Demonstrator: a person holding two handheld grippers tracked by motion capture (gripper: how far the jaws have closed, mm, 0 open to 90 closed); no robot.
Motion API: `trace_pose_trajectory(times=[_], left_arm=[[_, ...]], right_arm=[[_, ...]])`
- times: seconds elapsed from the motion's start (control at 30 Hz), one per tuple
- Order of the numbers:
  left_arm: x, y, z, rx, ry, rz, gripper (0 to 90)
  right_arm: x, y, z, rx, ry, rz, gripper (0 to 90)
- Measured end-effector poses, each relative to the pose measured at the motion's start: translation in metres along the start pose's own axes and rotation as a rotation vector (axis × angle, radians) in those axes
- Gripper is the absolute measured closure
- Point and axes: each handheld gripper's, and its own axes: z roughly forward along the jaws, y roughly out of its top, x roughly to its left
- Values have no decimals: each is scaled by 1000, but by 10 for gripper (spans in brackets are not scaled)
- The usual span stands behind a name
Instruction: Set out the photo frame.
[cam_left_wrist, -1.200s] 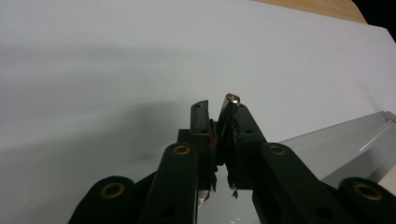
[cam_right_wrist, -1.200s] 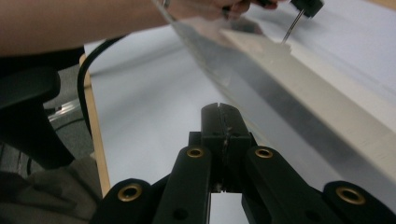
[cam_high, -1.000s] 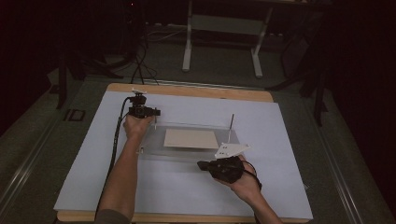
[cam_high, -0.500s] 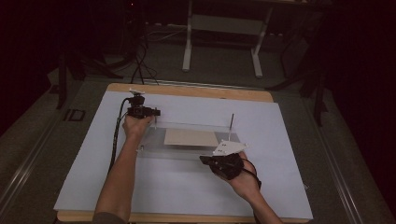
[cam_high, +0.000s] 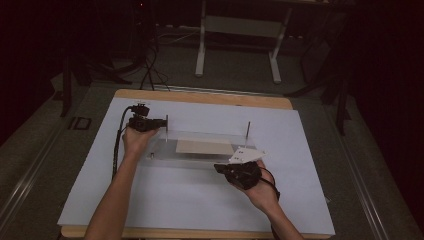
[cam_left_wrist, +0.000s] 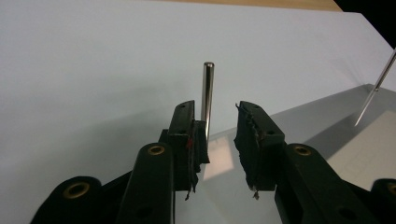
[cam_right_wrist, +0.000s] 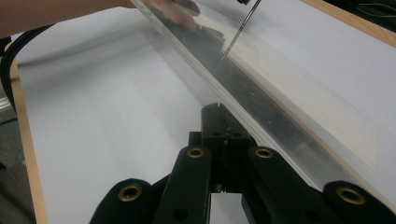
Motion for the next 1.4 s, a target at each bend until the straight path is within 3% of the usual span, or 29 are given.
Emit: trace_pose_trajectory(times=[0.17,0.27,0.43,0.6,0.83,1.13,1.4], left_arm=[[-4,-10,-22,-53,18,54,669],[-4,-15,-39,-70,56,74,665],[-2,-26,-62,-136,26,90,665],[-2,-38,-76,-165,11,110,674],[-6,-46,-85,-187,-11,148,696],[-14,-51,-89,-163,3,245,673],[-17,-54,-89,-150,-14,292,622]], right_arm=[[-2,2,-1,-6,-1,5,900],[-2,3,-1,-6,-3,9,900],[-3,5,-2,-9,-4,9,900],[-6,9,-3,-19,-4,17,900],[-9,14,-4,-29,-7,18,900],[-14,20,-5,-37,-11,25,900],[-18,26,-6,-44,-11,34,900]])
